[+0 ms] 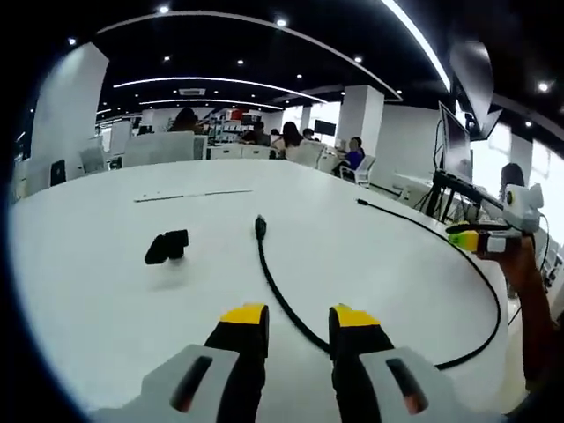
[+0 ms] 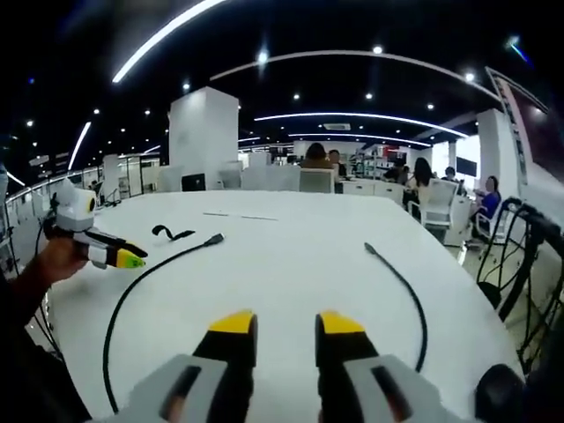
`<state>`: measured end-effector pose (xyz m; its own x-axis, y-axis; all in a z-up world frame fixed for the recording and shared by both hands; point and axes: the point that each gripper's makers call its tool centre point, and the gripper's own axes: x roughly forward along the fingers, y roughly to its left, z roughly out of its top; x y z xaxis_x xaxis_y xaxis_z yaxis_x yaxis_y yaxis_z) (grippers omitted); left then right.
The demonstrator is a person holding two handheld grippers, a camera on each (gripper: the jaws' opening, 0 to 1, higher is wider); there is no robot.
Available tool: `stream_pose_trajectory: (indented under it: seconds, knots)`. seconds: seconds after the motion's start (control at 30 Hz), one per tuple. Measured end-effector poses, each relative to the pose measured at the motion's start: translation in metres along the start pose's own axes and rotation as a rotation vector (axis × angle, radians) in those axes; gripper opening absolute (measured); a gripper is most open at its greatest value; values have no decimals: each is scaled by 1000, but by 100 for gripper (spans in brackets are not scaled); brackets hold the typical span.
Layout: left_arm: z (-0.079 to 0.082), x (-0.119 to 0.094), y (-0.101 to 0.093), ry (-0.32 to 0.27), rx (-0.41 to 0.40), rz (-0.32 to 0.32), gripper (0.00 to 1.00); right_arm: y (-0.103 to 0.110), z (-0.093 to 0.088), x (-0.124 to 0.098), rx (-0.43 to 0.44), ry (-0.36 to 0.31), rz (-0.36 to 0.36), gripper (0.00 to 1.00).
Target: Find the charging cable on the desk, coil it up and secure with Velcro.
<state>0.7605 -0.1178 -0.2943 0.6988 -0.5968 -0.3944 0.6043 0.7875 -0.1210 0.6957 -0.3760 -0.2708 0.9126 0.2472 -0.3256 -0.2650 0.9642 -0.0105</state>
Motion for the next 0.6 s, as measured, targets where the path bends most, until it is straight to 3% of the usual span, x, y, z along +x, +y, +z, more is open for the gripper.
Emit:
stream_pose_trajectory:
  seconds: [0.33,0.53,0.6]
  knots:
    - [-3,13,-3,26,23,0,26,-3,-8,0,4,21,-7,27]
    - [-13,18,-1,70,20,8,25,-9,-3,5,-5,26,-13,27]
    - [-13,17,-1,59,21,11,23,-10,-2,5,-5,27,-14,29]
